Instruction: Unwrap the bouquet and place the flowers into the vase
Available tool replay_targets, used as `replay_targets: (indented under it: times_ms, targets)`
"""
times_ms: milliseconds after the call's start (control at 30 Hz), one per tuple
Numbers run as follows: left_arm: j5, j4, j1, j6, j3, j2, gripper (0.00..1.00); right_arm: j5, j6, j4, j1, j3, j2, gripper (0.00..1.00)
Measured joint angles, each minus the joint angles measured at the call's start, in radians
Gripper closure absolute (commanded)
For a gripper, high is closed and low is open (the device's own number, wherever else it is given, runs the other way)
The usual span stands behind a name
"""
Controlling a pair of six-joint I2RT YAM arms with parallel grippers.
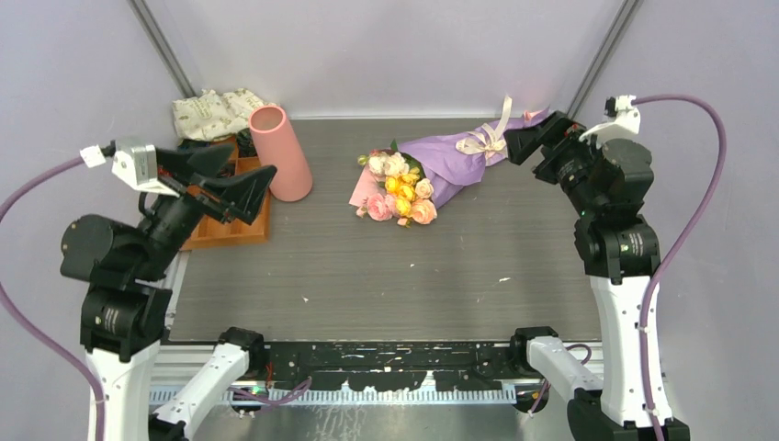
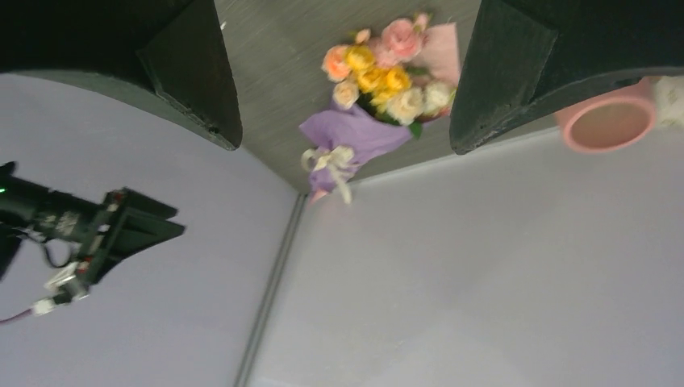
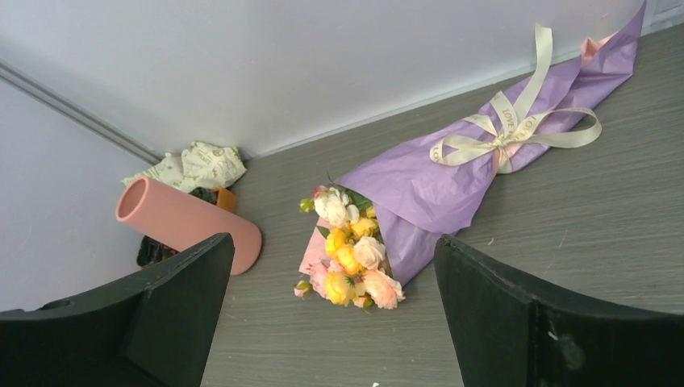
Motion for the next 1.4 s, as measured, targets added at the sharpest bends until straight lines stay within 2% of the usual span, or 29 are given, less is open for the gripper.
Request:
replay_targets:
  times_ms: [167, 333, 433, 567, 667, 767, 867, 1000, 1133, 1167, 1233, 1300, 1400]
  targets:
    - [0.106, 0.100, 0.000, -0.144, 0.164, 0.175, 0.00, -0.025, 0.026, 0.013, 0.000, 0.115, 0.087, 0.01]
    - [0.179, 0.081, 0.000, -0.218, 0.418, 0.377, 0.00, -0.113, 0.097, 0.104, 0.000, 0.088, 0.103, 0.01]
    - [0.244, 0.073, 0.000, -0.227, 0.547, 0.483, 0.00, -0.168, 0.113, 0.117, 0.000, 0.128, 0.153, 0.00]
    - [0.374, 0.167, 0.000, -0.262, 0.555, 0.547, 0.00, -0.210, 0.109, 0.120, 0.000, 0.181, 0.232, 0.01]
    - [0.404, 0.295, 0.000, -0.324, 0.483, 0.551, 0.04, -0.222, 0.094, 0.105, 0.000, 0.181, 0.248, 0.01]
    - [0.389, 0.275, 0.000, -0.320, 0.518, 0.579, 0.05, -0.218, 0.071, 0.092, 0.000, 0.185, 0.248, 0.00]
    - [0.295, 0.177, -0.005, -0.251, 0.578, 0.592, 0.10, -0.184, 0.042, 0.048, 0.000, 0.222, 0.271, 0.01]
    - [0.082, -0.023, -0.013, -0.156, 0.655, 0.595, 0.19, -0.091, 0.001, -0.051, 0.000, 0.341, 0.380, 0.01]
    - [-0.266, -0.195, -0.086, -0.053, 0.679, 0.616, 0.25, -0.017, -0.019, -0.134, 0.000, 0.415, 0.524, 0.01]
    - [-0.375, -0.236, -0.168, -0.025, 0.677, 0.626, 0.25, -0.001, -0.022, -0.154, 0.000, 0.419, 0.566, 0.01]
    - [-0.574, -0.302, -0.259, 0.027, 0.652, 0.653, 0.26, 0.024, -0.025, -0.186, 0.000, 0.420, 0.647, 0.00]
    - [-0.708, -0.345, -0.322, 0.060, 0.590, 0.669, 0.26, 0.044, -0.027, -0.211, 0.000, 0.420, 0.726, 0.01]
    - [-0.777, -0.372, -0.372, 0.072, 0.440, 0.658, 0.26, 0.068, -0.029, -0.237, 0.000, 0.438, 0.854, 0.01]
